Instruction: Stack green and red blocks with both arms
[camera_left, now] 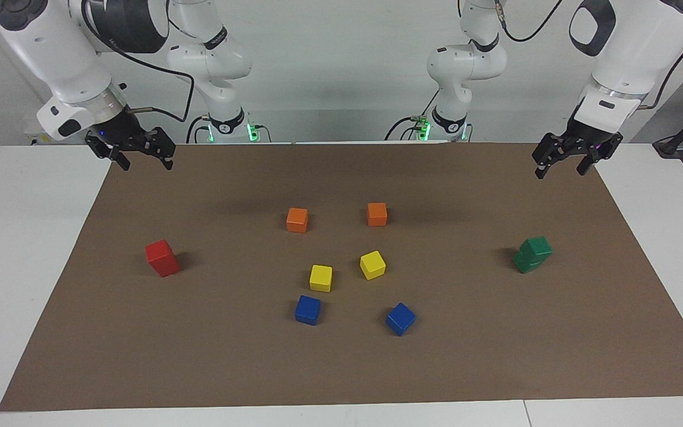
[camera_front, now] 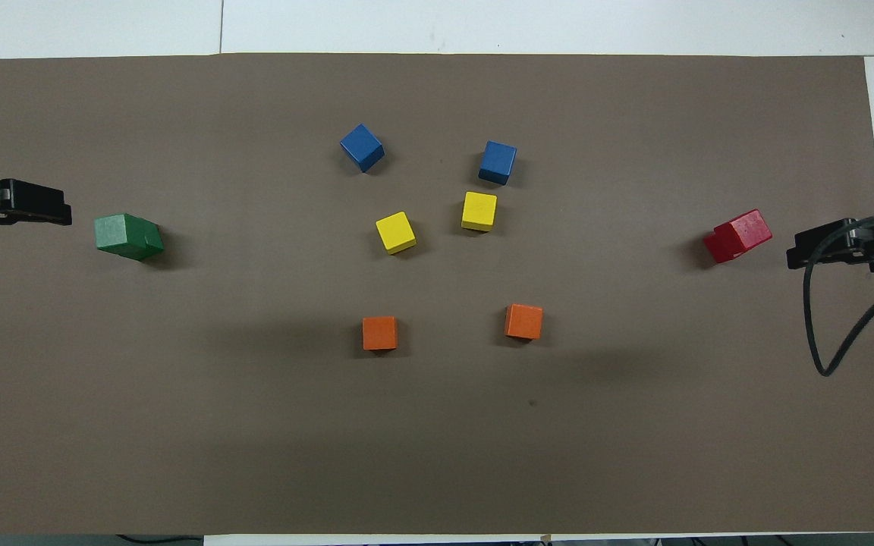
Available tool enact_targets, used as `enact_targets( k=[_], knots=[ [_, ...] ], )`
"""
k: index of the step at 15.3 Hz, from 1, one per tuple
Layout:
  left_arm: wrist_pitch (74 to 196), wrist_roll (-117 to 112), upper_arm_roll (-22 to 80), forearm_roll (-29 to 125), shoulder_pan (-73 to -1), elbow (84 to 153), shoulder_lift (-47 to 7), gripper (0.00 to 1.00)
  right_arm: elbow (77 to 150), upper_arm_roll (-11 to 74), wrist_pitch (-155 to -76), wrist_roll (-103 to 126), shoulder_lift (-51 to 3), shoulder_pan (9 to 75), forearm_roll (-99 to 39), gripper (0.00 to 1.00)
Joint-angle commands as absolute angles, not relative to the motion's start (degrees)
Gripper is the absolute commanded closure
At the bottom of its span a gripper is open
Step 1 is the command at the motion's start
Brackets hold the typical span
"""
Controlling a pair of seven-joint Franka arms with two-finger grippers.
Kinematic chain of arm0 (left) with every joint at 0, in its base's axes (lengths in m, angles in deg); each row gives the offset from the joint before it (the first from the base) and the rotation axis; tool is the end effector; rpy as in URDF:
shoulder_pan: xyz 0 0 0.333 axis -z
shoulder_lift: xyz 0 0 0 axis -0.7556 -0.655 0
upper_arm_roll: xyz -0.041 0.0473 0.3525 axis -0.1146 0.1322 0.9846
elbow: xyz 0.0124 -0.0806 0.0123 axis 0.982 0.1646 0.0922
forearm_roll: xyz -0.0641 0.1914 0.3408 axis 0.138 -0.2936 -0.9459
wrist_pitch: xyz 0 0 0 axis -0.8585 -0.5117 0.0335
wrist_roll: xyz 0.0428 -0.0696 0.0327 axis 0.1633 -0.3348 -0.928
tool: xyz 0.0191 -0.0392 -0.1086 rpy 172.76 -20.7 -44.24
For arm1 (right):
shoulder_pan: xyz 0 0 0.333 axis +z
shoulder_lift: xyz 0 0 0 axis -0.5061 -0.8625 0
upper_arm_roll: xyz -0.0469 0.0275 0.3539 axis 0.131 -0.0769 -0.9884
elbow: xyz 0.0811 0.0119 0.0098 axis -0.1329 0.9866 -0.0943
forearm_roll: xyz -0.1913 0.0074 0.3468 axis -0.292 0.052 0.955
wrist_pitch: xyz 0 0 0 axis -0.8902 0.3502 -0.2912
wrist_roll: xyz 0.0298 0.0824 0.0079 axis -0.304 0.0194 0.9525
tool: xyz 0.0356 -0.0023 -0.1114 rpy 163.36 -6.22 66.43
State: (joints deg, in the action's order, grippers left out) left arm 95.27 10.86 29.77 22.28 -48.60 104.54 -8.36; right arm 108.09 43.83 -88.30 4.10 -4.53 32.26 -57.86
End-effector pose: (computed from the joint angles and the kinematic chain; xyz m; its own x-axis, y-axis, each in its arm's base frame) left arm 0.5605 -0.0246 0.6452 0.9962 -0.0021 0.0876 -0.0021 -1.0000 -0.0002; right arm 0.5275 -0.0293 0.6262 0.9959 -0.0565 -0.0706 -0.0604 -0.9967 -0.0545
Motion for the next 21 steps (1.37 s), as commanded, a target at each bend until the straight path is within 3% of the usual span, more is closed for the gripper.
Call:
enact_targets(
  k=[1, 10, 21],
  knots=[
    [97.32, 16.14, 30.31, 22.88, -47.85, 106.56, -6.82, 0.0, 107.54, 43.77, -86.09, 3.63, -4.08, 31.81, -58.81, 0.0],
    [96.8, 19.42, 30.4, 22.18, -47.41, 108.22, -6.13, 0.0, 108.94, 43.5, -90.81, 3.45, -4.43, 31.46, -63.74, 0.0],
    [101.81, 14.88, 29.87, 22.53, -45.74, 109.46, -5.86, 0.0, 108.51, 43.42, -90.38, 3.63, -5.13, 31.29, -63.74, 0.0]
  ],
)
